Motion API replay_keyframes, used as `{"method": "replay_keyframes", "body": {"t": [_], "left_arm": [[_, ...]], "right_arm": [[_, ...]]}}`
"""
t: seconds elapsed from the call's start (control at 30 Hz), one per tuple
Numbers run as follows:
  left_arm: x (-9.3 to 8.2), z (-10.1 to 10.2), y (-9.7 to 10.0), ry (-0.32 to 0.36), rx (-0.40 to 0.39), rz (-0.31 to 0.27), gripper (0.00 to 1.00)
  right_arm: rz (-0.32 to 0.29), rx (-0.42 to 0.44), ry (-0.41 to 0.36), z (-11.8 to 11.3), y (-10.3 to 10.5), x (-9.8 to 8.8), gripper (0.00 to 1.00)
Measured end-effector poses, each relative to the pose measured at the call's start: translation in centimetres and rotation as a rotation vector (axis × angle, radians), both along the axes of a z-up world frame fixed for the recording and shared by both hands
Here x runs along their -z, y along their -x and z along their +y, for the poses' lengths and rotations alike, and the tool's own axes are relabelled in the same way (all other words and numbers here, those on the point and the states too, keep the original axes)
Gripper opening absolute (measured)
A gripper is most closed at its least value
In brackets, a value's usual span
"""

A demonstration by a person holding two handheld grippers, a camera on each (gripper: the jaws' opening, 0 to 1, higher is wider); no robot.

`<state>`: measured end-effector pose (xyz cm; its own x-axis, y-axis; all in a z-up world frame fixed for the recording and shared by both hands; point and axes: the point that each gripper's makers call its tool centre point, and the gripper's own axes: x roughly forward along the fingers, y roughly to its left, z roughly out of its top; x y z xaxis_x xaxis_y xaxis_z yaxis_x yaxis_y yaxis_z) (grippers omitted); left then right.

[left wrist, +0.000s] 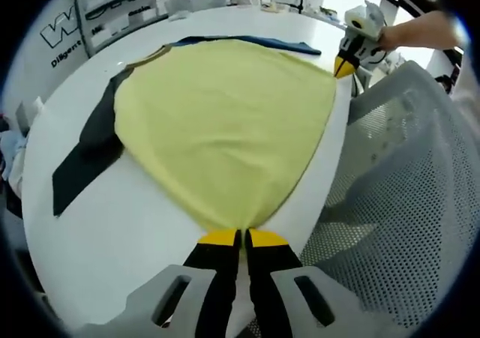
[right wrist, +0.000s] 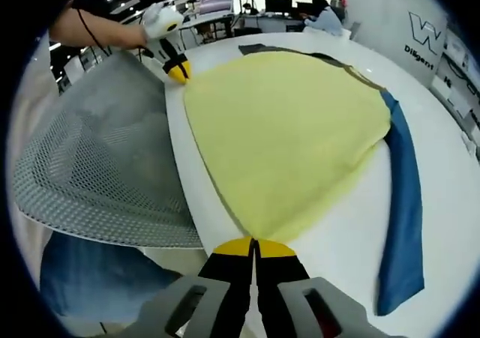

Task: Fold the garment on the visible template until the final outline fits inside the template.

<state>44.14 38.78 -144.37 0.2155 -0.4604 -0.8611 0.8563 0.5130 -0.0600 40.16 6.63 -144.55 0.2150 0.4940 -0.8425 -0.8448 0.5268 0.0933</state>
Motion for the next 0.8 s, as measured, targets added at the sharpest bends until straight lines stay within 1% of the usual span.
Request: {"method": "replay_keyframes", "body": {"t": [0.03, 0.07, 0.13, 0.17, 0.27, 0.37, 0.47, 0.5, 0.57, 0.63, 0.67, 0.73, 0.77, 0.8], "left_arm": [[-0.1, -0.1, 0.0, 0.006, -0.002, 0.005, 0.06], [-0.1, -0.1, 0.1, 0.009, -0.005, 0.011, 0.06], [-0.4, -0.2, -0.1, 0.025, -0.016, 0.012, 0.06], [-0.4, -0.5, 0.2, 0.04, -0.019, 0.028, 0.06], [-0.6, -0.5, 0.3, 0.045, -0.014, 0.04, 0.12], [-1.4, -0.3, -0.3, 0.073, -0.028, 0.026, 0.13], [-2.8, 0.1, -1.3, 0.135, -0.074, 0.022, 0.13], [-3.1, 0.4, -1.6, 0.143, -0.082, 0.014, 0.14], [-3.5, 1.2, -2.5, 0.144, -0.1, -0.001, 0.14], [-3.9, 2.5, -4.0, 0.141, -0.145, -0.032, 0.15], [-4.1, 3.4, -5.0, 0.146, -0.189, -0.041, 0.15], [-4.2, 4.4, -6.4, 0.154, -0.242, -0.049, 0.16], [-4.2, 5.3, -7.5, 0.157, -0.273, -0.061, 0.17], [-4.2, 5.9, -8.2, 0.155, -0.296, -0.067, 0.18]], "right_arm": [[0.015, 0.0, 0.004, 0.0, 0.2, 0.1, 0.0], [0.008, -0.005, -0.003, 0.1, 0.2, -0.1, 0.0], [0.015, -0.006, -0.01, 0.2, 0.3, -0.2, 0.0], [0.022, -0.009, -0.011, 0.2, 0.4, -0.2, 0.0], [0.034, -0.021, -0.015, 0.3, 0.7, -0.1, 0.0], [0.035, -0.023, -0.023, 0.4, 0.7, -0.7, 0.08], [0.025, -0.013, -0.066, 0.8, 0.3, -1.7, 0.13], [0.028, -0.009, -0.075, 0.8, 0.2, -1.9, 0.15], [0.019, 0.008, -0.098, 1.0, -0.2, -2.3, 0.16], [0.009, 0.016, -0.111, 1.2, -0.6, -2.5, 0.16], [0.006, 0.017, -0.115, 1.3, -0.7, -2.5, 0.16], [-0.002, 0.024, -0.12, 1.6, -0.9, -2.6, 0.16], [0.001, 0.027, -0.12, 1.8, -1.0, -2.5, 0.16], [-0.001, 0.029, -0.119, 1.9, -1.1, -2.5, 0.17]]}}
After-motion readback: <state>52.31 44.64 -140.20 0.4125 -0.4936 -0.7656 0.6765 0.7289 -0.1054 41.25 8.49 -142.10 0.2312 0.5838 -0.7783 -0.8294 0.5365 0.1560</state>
